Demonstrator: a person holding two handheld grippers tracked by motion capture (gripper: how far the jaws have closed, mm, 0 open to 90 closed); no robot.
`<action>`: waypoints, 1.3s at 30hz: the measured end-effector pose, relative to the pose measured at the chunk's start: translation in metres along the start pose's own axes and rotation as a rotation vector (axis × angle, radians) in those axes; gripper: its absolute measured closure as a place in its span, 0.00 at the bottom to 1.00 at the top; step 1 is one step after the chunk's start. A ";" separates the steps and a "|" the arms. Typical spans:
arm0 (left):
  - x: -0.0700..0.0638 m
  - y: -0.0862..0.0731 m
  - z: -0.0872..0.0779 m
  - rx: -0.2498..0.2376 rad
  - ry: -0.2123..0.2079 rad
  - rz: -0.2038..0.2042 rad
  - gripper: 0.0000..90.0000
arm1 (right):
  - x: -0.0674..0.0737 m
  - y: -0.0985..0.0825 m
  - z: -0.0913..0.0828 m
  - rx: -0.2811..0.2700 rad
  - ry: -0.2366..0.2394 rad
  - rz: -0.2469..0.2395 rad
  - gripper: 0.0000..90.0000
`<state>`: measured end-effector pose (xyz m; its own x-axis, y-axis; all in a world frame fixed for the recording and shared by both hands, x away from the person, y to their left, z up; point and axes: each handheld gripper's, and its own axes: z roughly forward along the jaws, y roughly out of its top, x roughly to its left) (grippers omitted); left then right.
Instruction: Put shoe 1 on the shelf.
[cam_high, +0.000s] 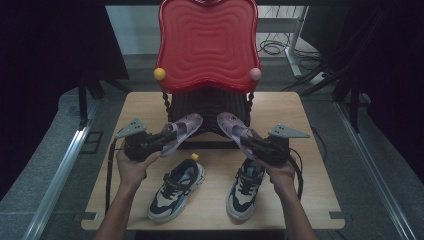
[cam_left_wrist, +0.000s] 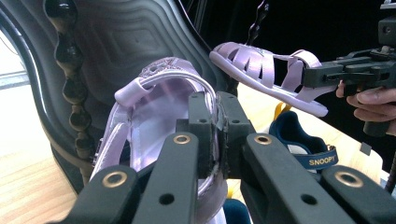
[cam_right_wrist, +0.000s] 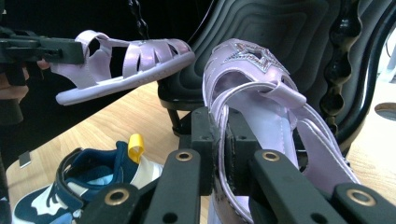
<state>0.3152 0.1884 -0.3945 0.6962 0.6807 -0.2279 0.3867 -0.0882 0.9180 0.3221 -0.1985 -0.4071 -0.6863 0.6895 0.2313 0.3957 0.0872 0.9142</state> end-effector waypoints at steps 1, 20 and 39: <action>0.000 0.000 0.001 -0.001 0.000 0.002 0.96 | 0.000 0.001 0.002 -0.002 -0.001 0.001 0.94; 0.007 0.002 0.018 -0.038 0.007 -0.020 0.96 | -0.003 0.008 0.021 -0.018 -0.021 0.030 0.94; 0.016 0.015 0.032 -0.060 0.032 -0.030 0.96 | 0.001 0.019 0.043 -0.049 -0.039 0.040 0.94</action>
<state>0.3515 0.1744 -0.3947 0.6649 0.7052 -0.2462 0.3698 -0.0245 0.9288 0.3551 -0.1659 -0.4040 -0.6461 0.7191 0.2558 0.3911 0.0241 0.9200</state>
